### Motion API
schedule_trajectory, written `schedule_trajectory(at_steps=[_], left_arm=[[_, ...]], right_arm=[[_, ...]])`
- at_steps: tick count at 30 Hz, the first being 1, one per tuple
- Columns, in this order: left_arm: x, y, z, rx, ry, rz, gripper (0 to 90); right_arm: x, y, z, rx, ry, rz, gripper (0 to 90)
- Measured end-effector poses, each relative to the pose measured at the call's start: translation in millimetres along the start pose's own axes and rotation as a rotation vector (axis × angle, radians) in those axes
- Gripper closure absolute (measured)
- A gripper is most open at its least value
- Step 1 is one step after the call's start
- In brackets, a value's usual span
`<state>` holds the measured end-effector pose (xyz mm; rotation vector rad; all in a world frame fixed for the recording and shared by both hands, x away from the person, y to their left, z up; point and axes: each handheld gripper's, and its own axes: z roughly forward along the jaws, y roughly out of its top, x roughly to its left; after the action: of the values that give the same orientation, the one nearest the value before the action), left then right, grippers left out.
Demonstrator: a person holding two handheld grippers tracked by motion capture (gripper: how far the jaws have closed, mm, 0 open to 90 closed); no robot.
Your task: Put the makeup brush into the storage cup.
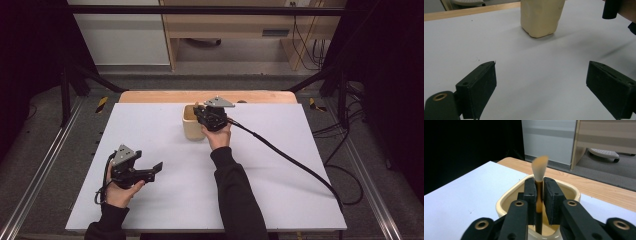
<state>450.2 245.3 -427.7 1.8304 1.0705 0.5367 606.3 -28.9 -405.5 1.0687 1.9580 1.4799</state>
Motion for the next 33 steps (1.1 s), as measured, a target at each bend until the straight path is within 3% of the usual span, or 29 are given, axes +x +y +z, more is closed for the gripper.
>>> schedule_trajectory(at_steps=[6,12,22,33], left_arm=[[0.0,0.1,-0.3,-0.001,-0.001,0.000,8.9],[-0.4,0.0,-0.1,-0.002,-0.002,0.004,8.9],[-1.0,0.1,-0.2,-0.003,-0.005,0.006,8.8],[-1.4,-0.3,-0.5,-0.005,-0.006,0.011,8.7]], right_arm=[[2.4,2.9,-8.3,0.000,-0.001,-0.014,68.3],[3.4,7.3,-34.7,-0.008,0.001,-0.034,50.8],[2.9,5.5,-74.7,0.009,0.041,-0.058,34.7],[1.6,-0.2,-118.3,0.005,0.045,-0.076,20.7]])
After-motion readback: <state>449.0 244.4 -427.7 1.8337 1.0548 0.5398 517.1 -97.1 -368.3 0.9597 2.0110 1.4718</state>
